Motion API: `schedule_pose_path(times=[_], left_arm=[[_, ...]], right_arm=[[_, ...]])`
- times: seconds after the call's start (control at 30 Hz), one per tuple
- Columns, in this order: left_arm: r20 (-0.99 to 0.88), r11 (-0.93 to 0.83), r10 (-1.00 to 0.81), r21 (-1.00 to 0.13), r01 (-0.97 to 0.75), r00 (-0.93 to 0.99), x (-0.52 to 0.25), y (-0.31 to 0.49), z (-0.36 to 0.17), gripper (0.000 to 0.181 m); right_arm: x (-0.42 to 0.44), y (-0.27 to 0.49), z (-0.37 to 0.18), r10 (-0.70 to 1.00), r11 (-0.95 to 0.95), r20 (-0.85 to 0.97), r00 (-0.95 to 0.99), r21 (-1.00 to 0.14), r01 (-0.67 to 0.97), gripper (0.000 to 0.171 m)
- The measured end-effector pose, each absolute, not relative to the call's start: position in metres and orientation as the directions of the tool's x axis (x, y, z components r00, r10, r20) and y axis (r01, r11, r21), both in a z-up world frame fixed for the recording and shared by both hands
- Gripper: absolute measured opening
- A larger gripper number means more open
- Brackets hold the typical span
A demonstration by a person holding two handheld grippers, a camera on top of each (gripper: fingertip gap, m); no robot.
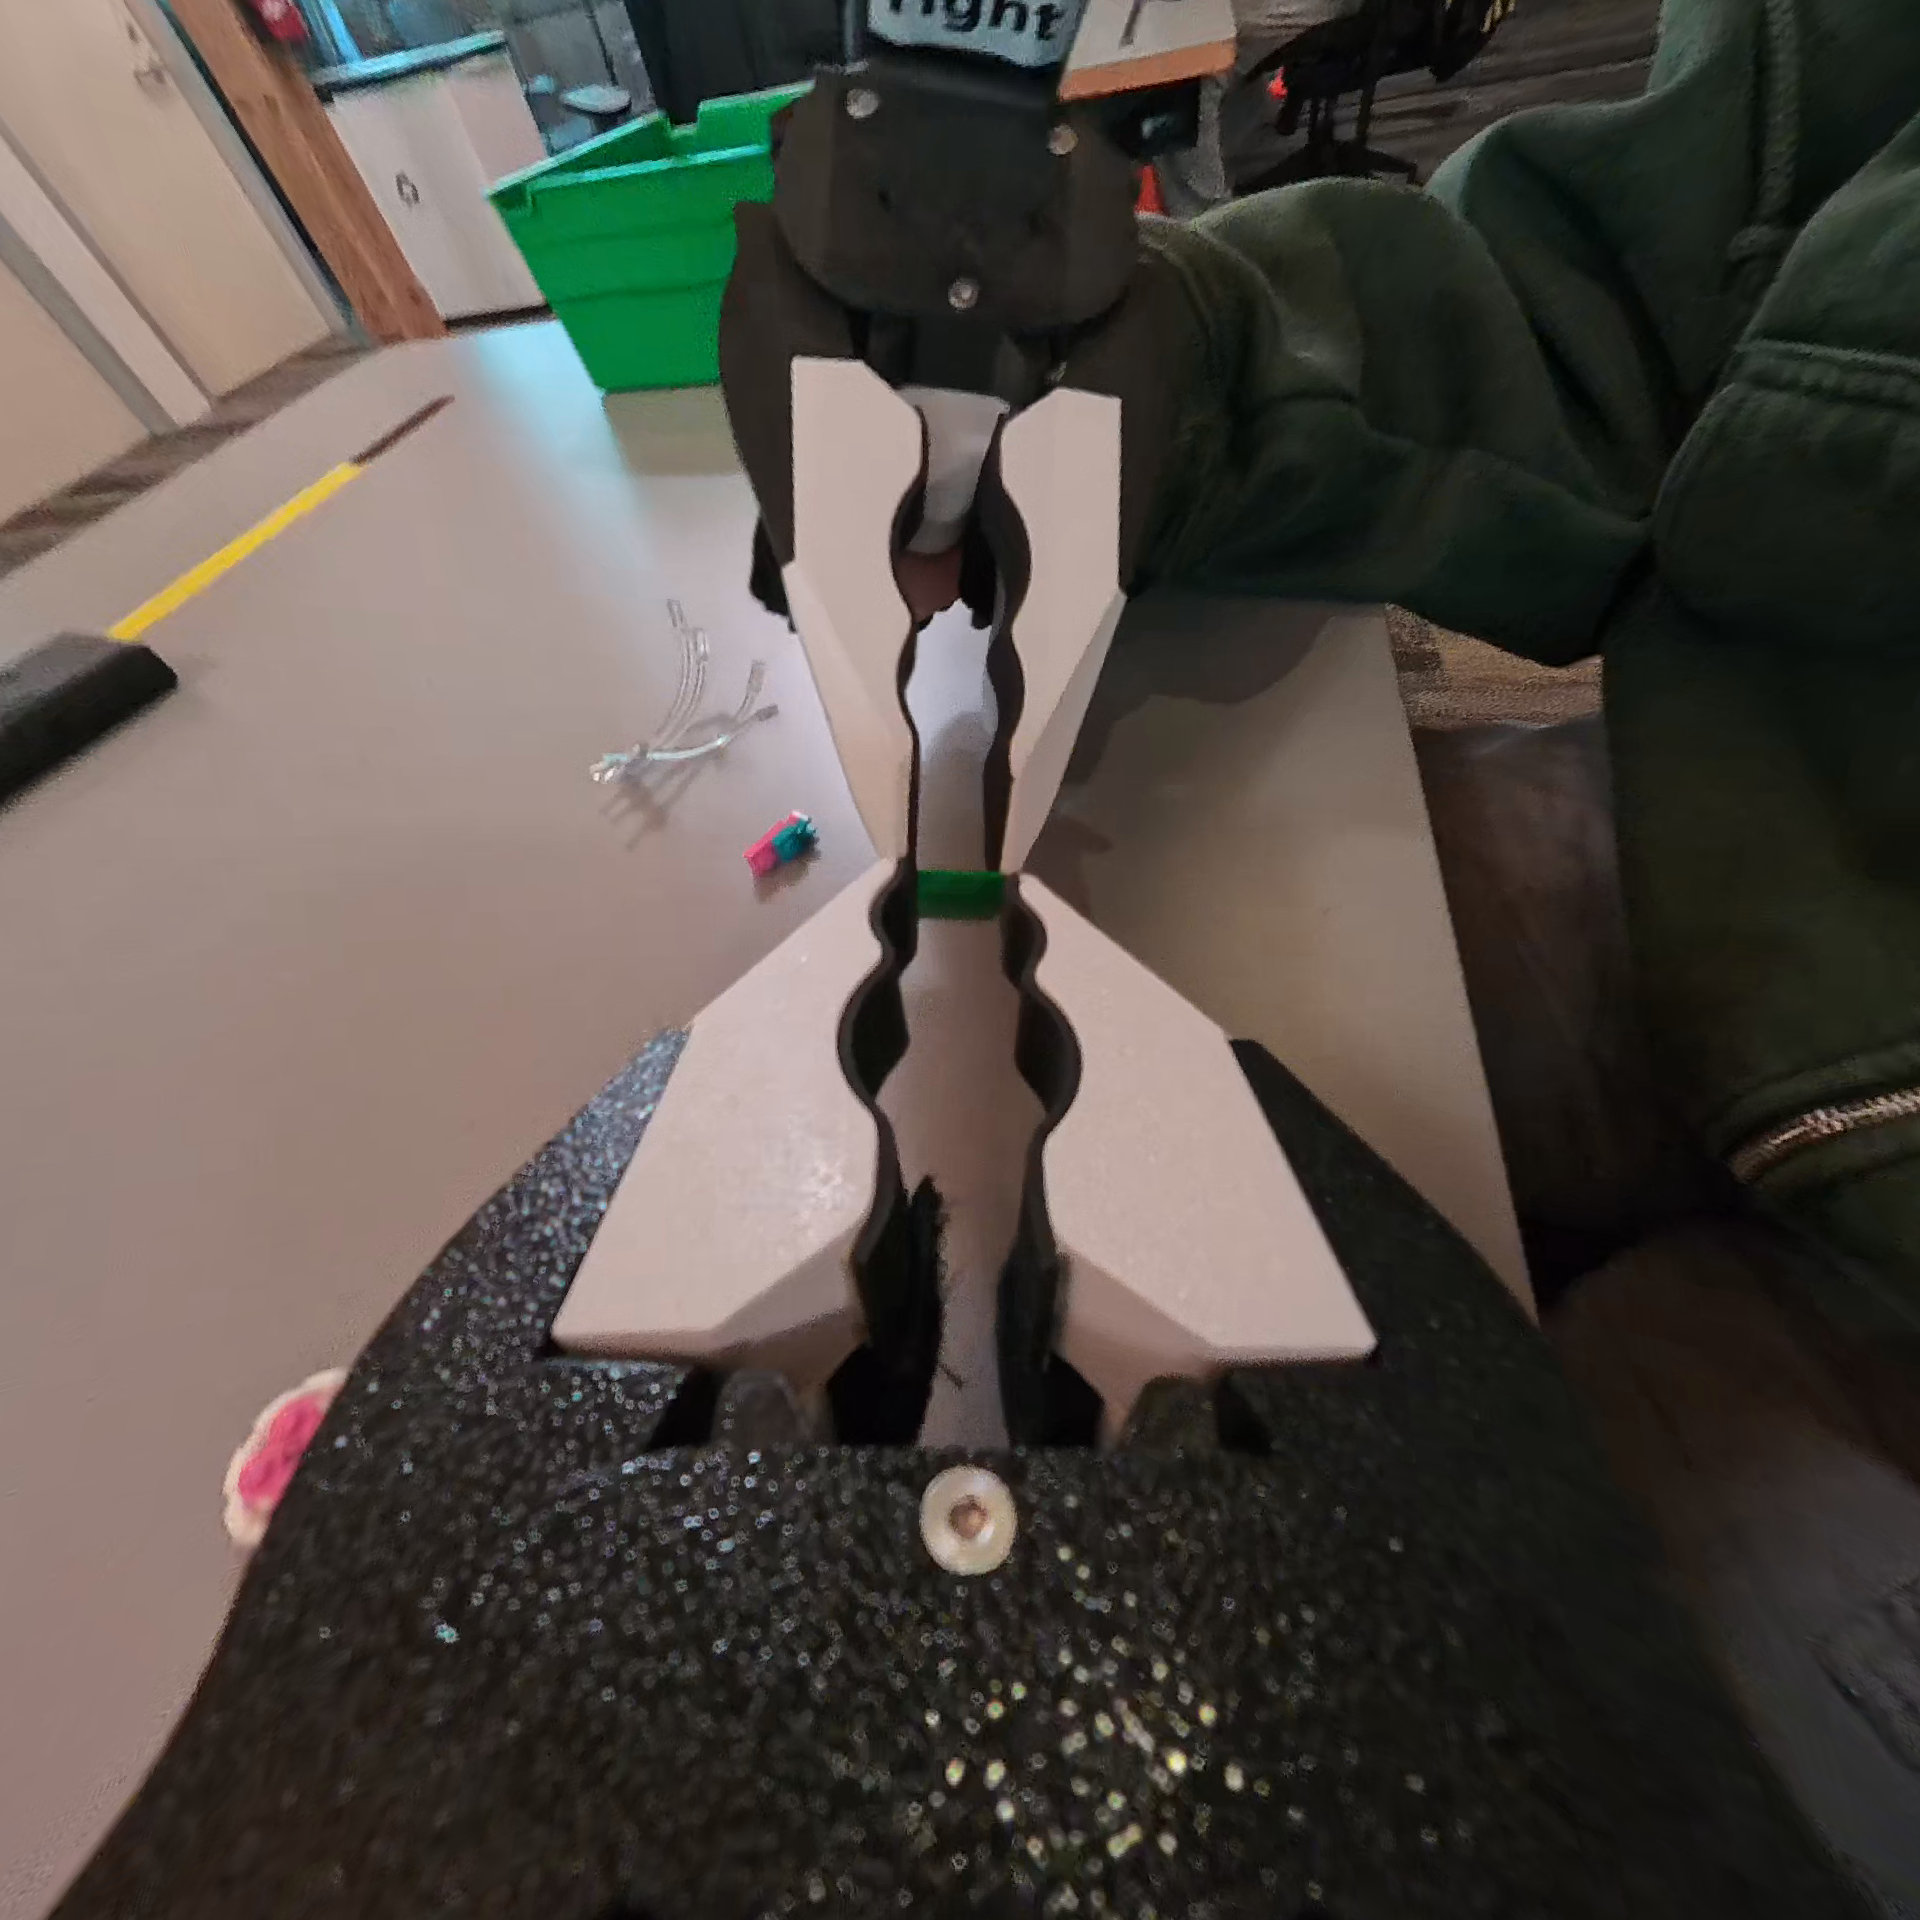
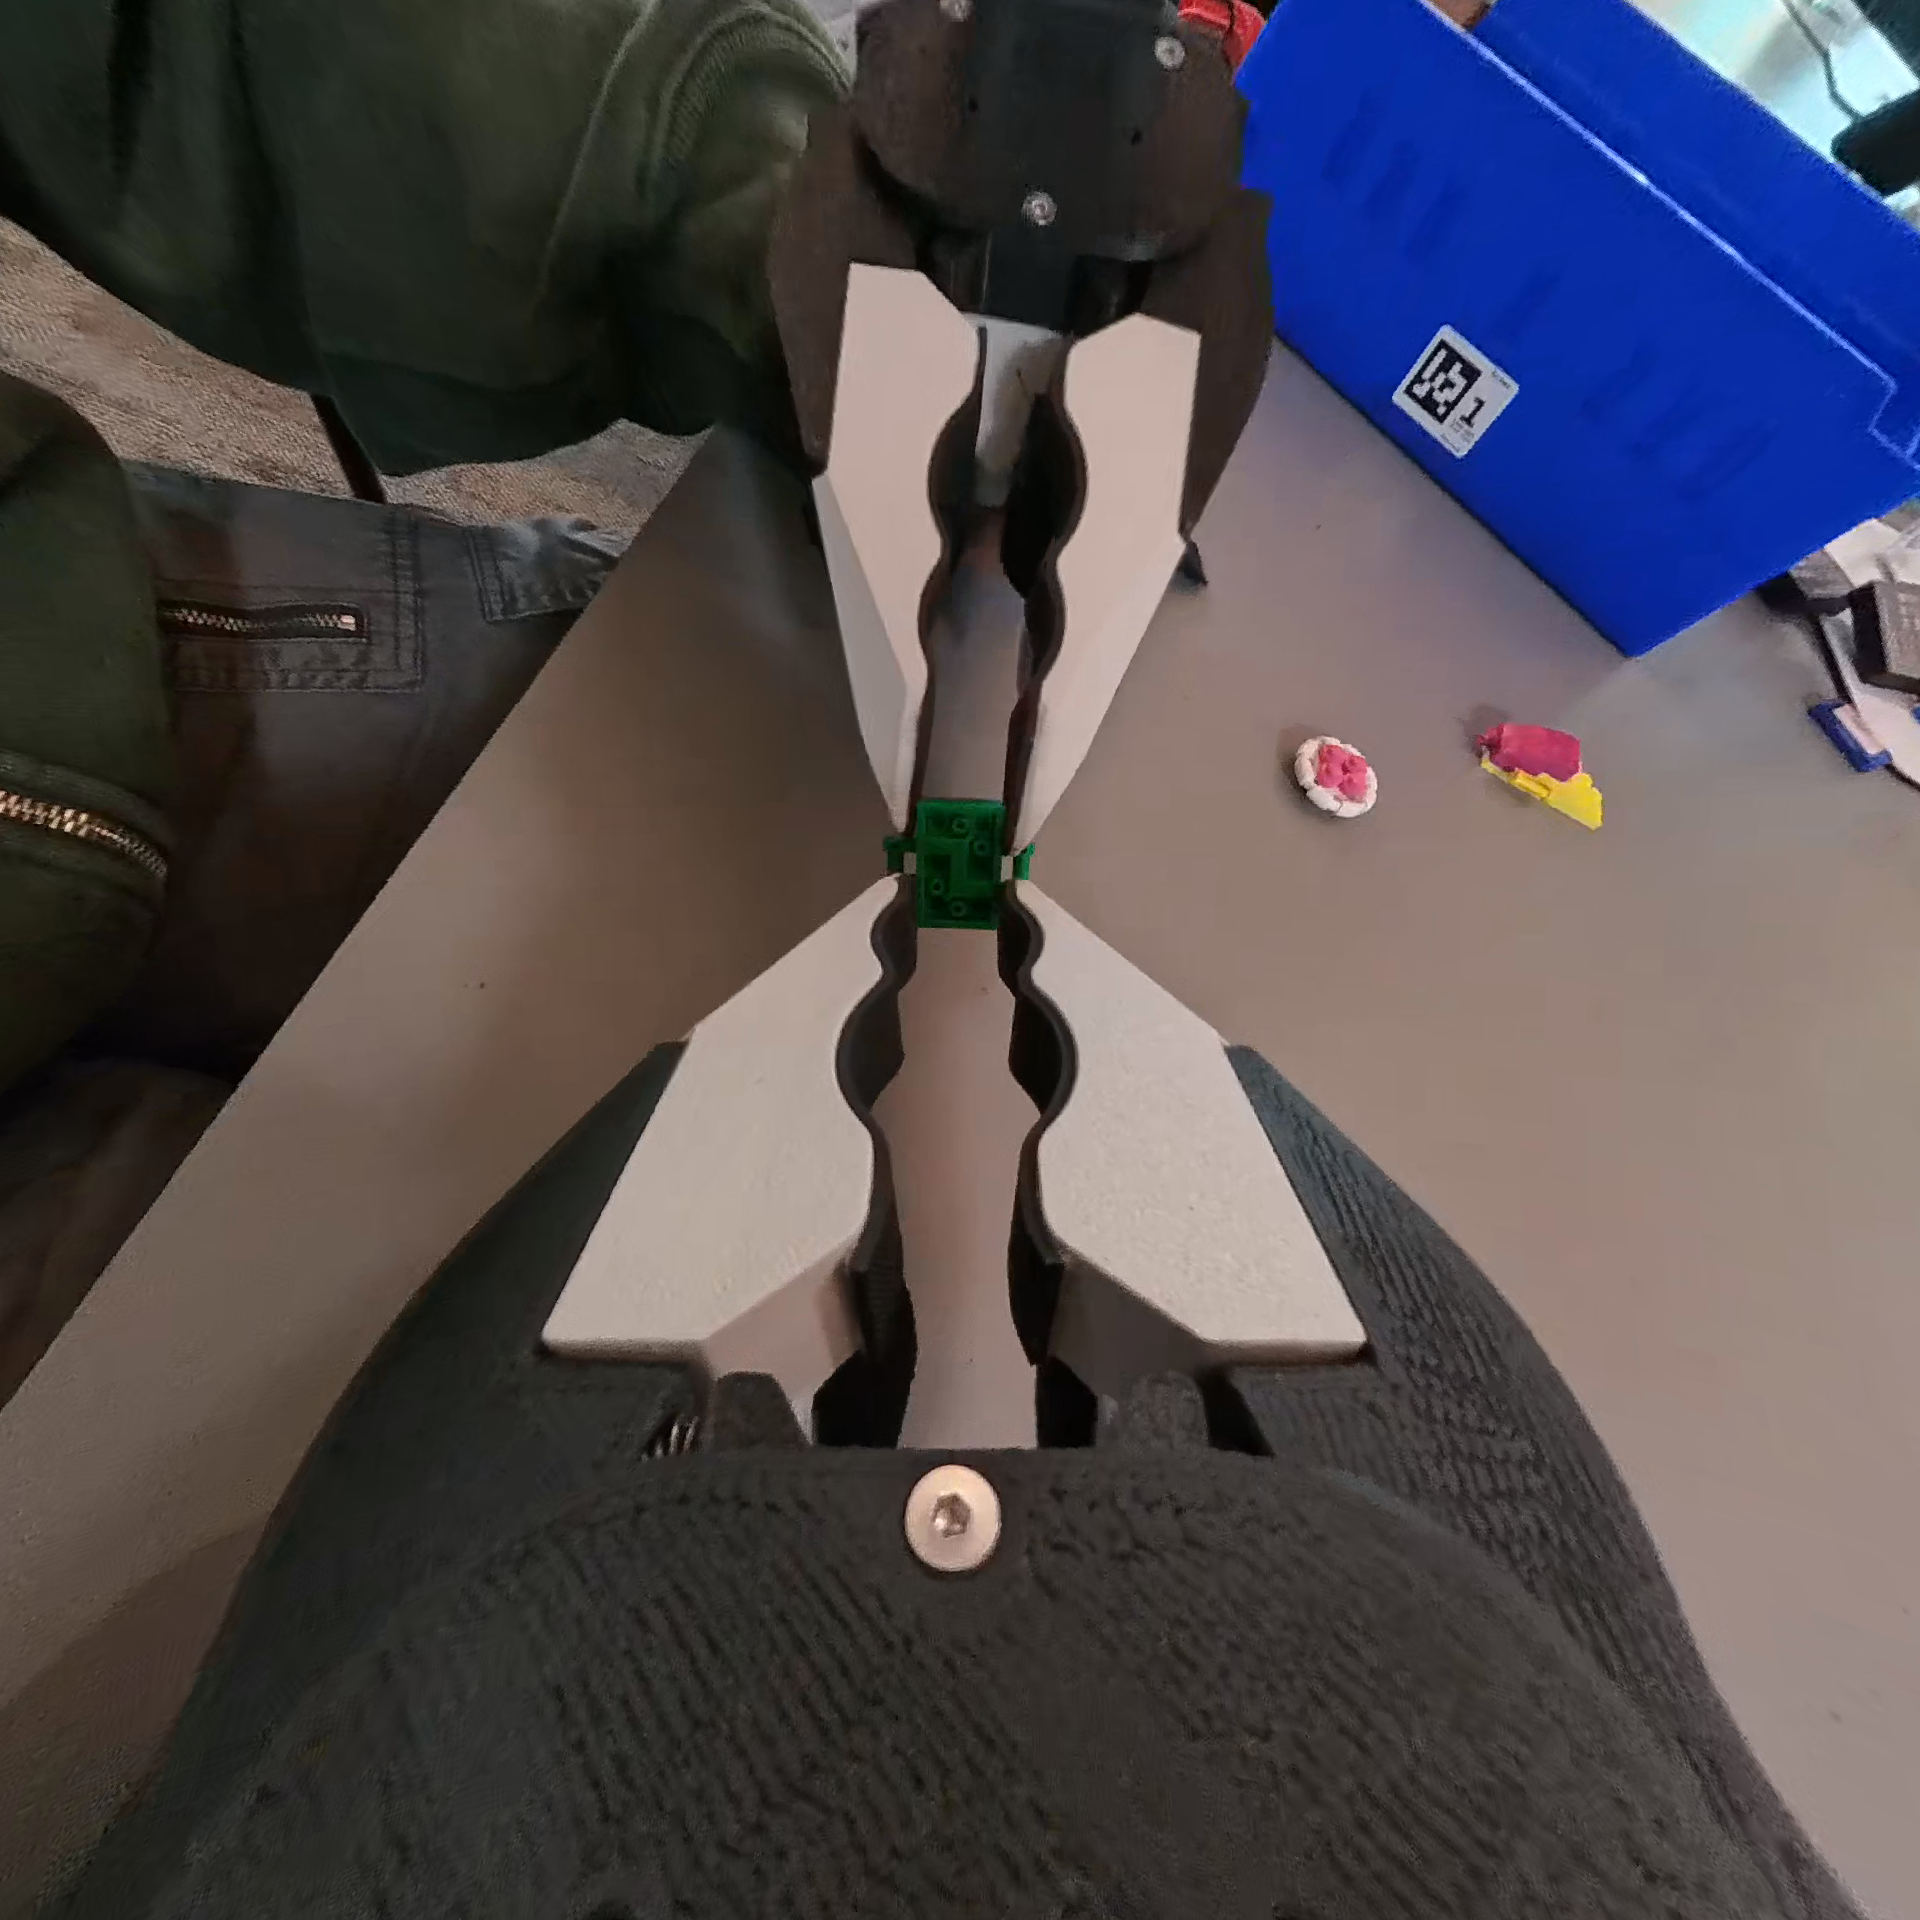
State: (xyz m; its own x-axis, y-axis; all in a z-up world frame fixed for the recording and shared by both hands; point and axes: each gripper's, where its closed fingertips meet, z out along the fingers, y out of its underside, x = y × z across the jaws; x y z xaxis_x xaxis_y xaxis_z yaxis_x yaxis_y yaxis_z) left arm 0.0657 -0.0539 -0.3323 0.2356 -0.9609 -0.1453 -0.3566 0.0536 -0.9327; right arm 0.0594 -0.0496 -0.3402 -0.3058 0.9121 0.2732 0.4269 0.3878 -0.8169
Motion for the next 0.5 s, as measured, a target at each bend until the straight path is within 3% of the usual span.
schedule_pose_path(times=[0.13, 0.2, 0.3, 0.43, 0.5], left_arm=[[-0.107, -0.001, -0.953, -0.935, -0.355, 0.284, 0.059, -0.047, -0.329, 0.014], [-0.203, -0.016, -0.912, -0.85, -0.526, 0.356, 0.035, -0.031, -0.356, 0.014], [-0.101, -0.043, -0.924, -0.931, -0.363, 0.368, 0.039, -0.034, -0.33, 0.014], [-0.112, -0.027, -0.92, -0.937, -0.347, 0.375, 0.045, -0.032, -0.328, 0.014], [-0.13, -0.033, -0.91, -0.923, -0.382, 0.393, 0.044, -0.028, -0.334, 0.014]], right_arm=[[0.061, -0.047, -0.324, 0.934, 0.311, 0.217, -0.285, -0.887, 0.342, 0.013], [0.066, -0.045, -0.292, 0.947, 0.254, 0.198, -0.253, -0.943, 0.213, 0.013], [0.072, -0.031, -0.283, 0.958, 0.256, 0.22, -0.187, -0.947, 0.197, 0.013], [0.067, -0.016, -0.294, 0.974, 0.216, 0.192, -0.121, -0.946, 0.243, 0.013], [0.066, -0.013, -0.285, 0.991, 0.102, 0.083, -0.107, -0.978, 0.184, 0.013]])
